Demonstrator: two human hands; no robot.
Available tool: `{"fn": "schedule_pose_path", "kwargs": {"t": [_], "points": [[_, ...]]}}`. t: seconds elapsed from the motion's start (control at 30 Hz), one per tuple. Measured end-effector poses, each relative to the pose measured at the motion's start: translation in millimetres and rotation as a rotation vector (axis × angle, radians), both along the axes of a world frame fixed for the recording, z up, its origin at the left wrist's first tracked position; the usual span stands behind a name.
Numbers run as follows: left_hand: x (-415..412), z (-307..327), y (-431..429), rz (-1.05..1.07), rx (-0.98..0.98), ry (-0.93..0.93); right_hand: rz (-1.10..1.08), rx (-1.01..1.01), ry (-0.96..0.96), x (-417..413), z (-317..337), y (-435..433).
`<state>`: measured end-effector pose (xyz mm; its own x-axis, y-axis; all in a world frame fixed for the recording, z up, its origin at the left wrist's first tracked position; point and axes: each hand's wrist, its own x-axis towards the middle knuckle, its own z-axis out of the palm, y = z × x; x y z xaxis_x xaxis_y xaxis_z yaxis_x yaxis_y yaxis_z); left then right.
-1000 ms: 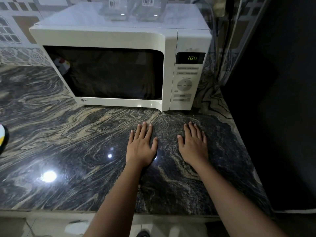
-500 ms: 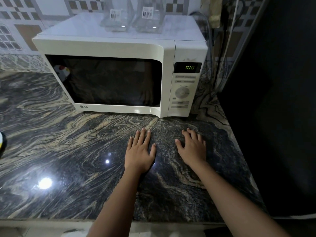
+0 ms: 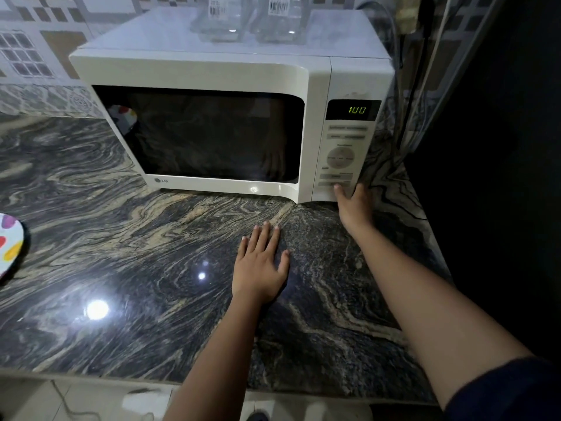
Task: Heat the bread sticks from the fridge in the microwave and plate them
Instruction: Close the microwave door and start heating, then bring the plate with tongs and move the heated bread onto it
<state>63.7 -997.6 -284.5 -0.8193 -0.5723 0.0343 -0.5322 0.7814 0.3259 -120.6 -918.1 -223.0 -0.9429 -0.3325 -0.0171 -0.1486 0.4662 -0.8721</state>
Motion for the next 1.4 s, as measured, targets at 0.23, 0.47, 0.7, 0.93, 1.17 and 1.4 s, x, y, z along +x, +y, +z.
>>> {"fn": "schedule_pose_path", "kwargs": {"t": [0.23,0.47,0.7,0.93,1.17,1.4], "points": [[-1,0,0,0.010,0.002,0.001,-0.013,0.035,0.039,-8,-6,-5],[1,-1,-1,0.006,0.010,-0.008,-0.029,0.087,0.029,-6,-2,-11],[2,0,-1,0.006,0.036,0.013,-0.021,0.136,0.043,-3,20,-2],[4,7,2,0.023,0.081,0.027,0.039,0.023,0.338,-2,92,9],[-57,81,-7,0.176,0.584,0.381,0.074,0.074,0.824,-2,158,-5],[-95,149,-20,0.003,0.477,0.507,0.170,0.409,0.794,-15,173,-23]]}}
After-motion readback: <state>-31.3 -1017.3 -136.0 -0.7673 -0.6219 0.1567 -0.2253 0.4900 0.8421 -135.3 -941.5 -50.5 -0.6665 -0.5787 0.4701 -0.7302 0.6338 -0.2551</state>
